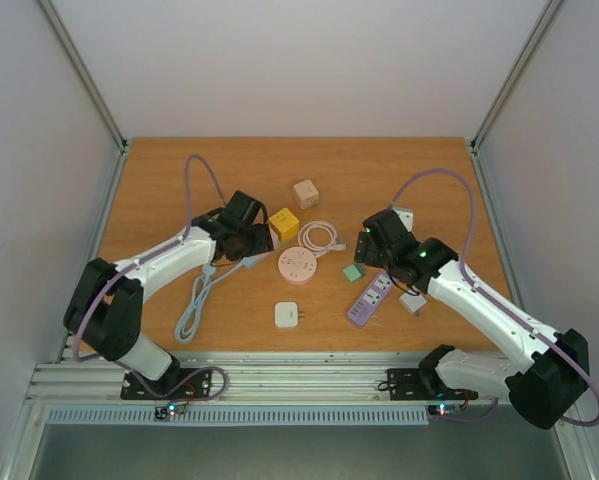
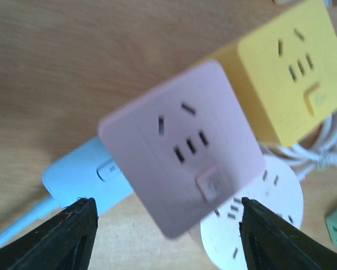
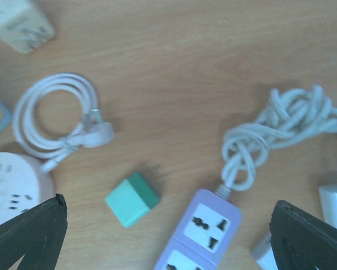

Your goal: Insert the plug

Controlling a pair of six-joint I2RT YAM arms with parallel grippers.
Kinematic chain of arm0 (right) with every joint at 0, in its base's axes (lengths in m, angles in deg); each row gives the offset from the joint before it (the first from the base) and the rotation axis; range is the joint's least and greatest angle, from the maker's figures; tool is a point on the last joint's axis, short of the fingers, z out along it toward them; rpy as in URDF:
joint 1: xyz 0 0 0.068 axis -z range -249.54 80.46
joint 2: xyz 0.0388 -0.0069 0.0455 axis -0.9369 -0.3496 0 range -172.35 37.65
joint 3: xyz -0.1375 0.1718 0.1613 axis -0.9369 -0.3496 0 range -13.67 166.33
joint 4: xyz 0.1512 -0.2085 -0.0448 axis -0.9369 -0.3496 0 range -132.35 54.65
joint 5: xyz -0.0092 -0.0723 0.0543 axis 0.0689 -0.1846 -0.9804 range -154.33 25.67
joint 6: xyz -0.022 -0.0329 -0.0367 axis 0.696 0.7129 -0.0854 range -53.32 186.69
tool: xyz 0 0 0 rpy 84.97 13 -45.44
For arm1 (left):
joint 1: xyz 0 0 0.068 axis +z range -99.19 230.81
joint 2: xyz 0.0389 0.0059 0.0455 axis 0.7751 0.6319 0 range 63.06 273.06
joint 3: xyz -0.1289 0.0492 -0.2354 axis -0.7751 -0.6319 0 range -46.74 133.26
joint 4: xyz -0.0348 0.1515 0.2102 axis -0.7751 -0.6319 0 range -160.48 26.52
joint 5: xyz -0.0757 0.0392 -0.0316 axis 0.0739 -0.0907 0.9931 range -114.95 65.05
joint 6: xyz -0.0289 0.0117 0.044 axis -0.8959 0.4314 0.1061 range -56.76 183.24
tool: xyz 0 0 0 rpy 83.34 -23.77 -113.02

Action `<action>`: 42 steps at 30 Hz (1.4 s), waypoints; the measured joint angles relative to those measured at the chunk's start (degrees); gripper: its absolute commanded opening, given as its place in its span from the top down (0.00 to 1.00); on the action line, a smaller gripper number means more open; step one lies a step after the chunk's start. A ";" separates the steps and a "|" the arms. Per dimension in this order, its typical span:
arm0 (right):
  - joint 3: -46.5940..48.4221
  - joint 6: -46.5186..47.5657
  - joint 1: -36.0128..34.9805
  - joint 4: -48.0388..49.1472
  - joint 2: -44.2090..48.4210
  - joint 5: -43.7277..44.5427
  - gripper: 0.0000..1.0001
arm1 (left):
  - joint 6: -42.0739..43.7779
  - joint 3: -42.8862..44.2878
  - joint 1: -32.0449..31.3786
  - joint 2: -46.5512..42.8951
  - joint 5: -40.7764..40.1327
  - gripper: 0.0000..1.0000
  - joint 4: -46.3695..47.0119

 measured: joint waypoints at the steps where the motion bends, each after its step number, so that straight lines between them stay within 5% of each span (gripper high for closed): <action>1: -0.02 -0.28 1.22 -0.85 -0.22 -0.79 0.02 | 1.33 -1.75 0.35 -1.03 1.49 0.30 1.42; 16: -4.00 -14.32 6.95 -8.17 -13.94 -10.38 0.01 | 12.59 -8.39 0.48 -10.91 9.99 0.28 9.27; 23: -4.04 -17.16 6.95 -5.66 -19.87 -14.64 0.13 | 14.53 -8.39 0.94 -10.93 9.77 0.29 9.11; 31: -2.19 -13.75 7.28 -2.75 -24.22 -15.82 0.28 | 15.13 -8.37 1.11 -10.93 9.31 0.29 8.87; 42: 4.33 -1.05 7.54 3.30 -31.34 -16.28 0.30 | 15.23 -8.26 1.16 -10.93 9.22 0.30 8.13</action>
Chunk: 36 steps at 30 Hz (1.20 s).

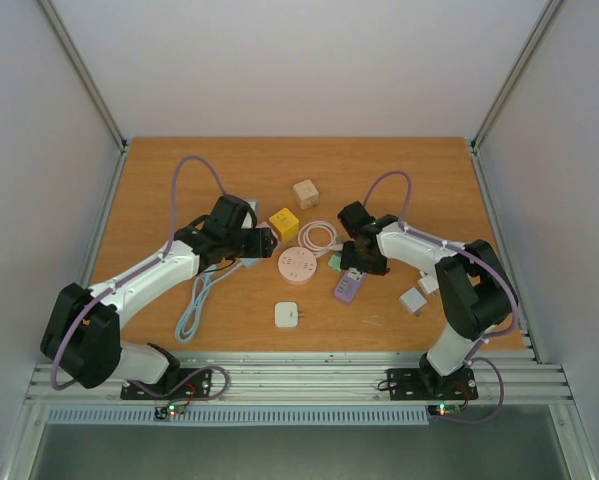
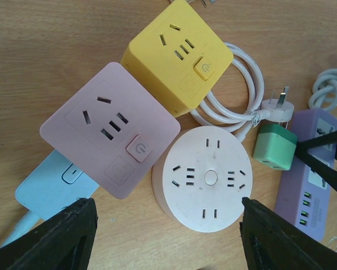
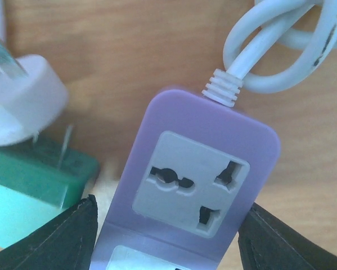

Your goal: Insert the plug

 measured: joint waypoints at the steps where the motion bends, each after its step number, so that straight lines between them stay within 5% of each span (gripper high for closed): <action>1: 0.39 0.79 0.00 0.52 -0.37 0.07 0.28 | 0.00 0.04 0.00 0.00 0.00 0.30 -0.09; 10: -0.85 1.31 0.09 -1.84 7.23 10.43 0.07 | 0.00 0.07 0.00 -0.52 -0.04 0.28 -0.44; 21: -10.93 -10.47 7.63 -13.62 21.75 16.96 0.02 | -0.04 -0.07 0.00 -4.33 0.76 0.27 0.96; 36: -18.03 -14.40 12.63 -7.41 18.88 6.43 0.31 | -0.52 -0.07 0.00 -4.55 3.69 0.27 1.11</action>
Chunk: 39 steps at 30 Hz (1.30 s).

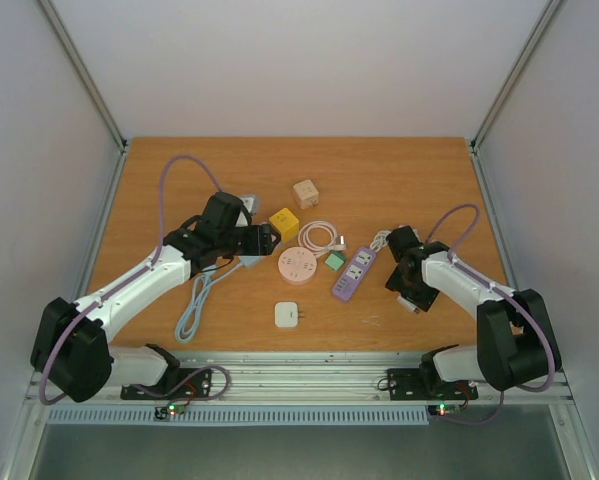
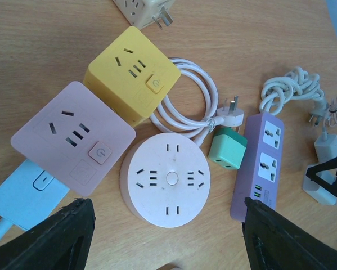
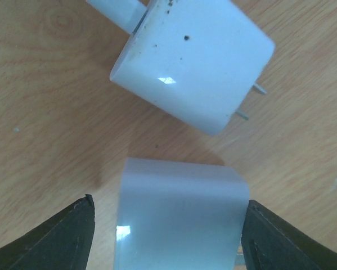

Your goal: Insert the plug

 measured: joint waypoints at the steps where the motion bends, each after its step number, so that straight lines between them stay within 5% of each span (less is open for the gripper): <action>1: -0.17 0.28 0.35 0.61 -0.24 -0.15 0.33 | -0.04 0.00 0.00 0.00 0.22 0.27 0.00; 16: -2.08 6.69 1.25 8.13 4.96 -10.82 0.53 | -1.49 -0.61 0.00 -0.15 2.01 0.26 2.19; 27: 0.13 7.28 -5.01 21.00 13.22 -29.07 0.51 | -5.11 -8.68 -0.24 -3.69 9.81 0.03 16.57; 39: 5.60 -3.43 -15.30 39.60 9.11 -33.64 0.50 | -7.85 -11.15 -9.29 -3.41 7.91 0.26 27.36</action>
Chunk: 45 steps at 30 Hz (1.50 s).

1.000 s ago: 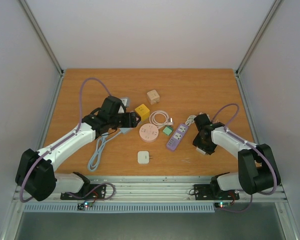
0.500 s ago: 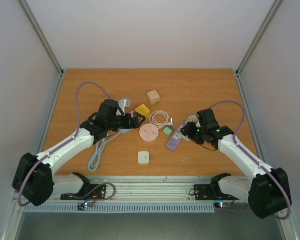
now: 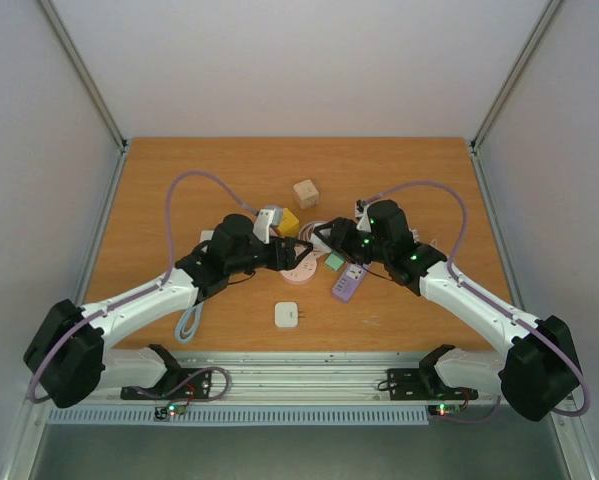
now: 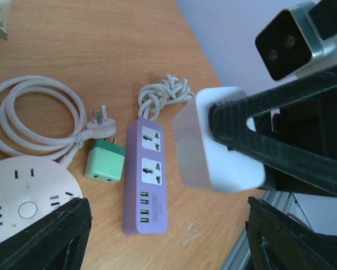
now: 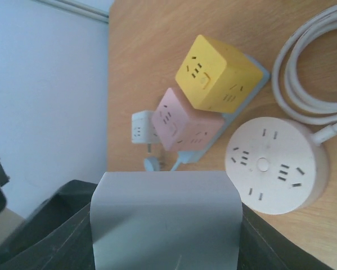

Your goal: Insert the plug

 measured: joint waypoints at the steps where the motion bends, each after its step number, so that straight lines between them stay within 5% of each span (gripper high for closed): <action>1: 0.00 -1.31 -0.28 0.55 -0.04 0.11 0.50 | -0.24 0.00 -0.24 0.37 -0.42 0.27 0.63; 13: 0.22 -12.72 -1.44 1.31 0.31 3.26 0.50 | -3.26 -0.02 -3.72 5.90 -3.08 0.32 11.76; 25: 0.87 -20.85 -1.57 -0.26 0.72 4.26 0.46 | 2.71 0.00 -5.99 8.57 -6.56 0.83 18.60; 28: 0.90 -21.51 -1.51 -1.60 0.74 4.79 0.38 | 4.66 -0.02 -6.19 9.18 -6.56 0.89 18.58; 33: 2.47 -19.06 -1.75 -3.98 2.01 4.33 0.07 | 8.48 -0.02 -5.95 9.22 -5.88 0.94 18.91; 37: 5.73 -8.50 -1.79 -9.55 4.63 5.27 0.03 | 14.43 0.00 -5.73 9.18 -4.55 0.95 17.88; 45: 12.24 32.35 -1.57 -20.72 10.32 3.32 0.04 | 30.64 1.14 -5.14 6.01 4.28 0.94 6.84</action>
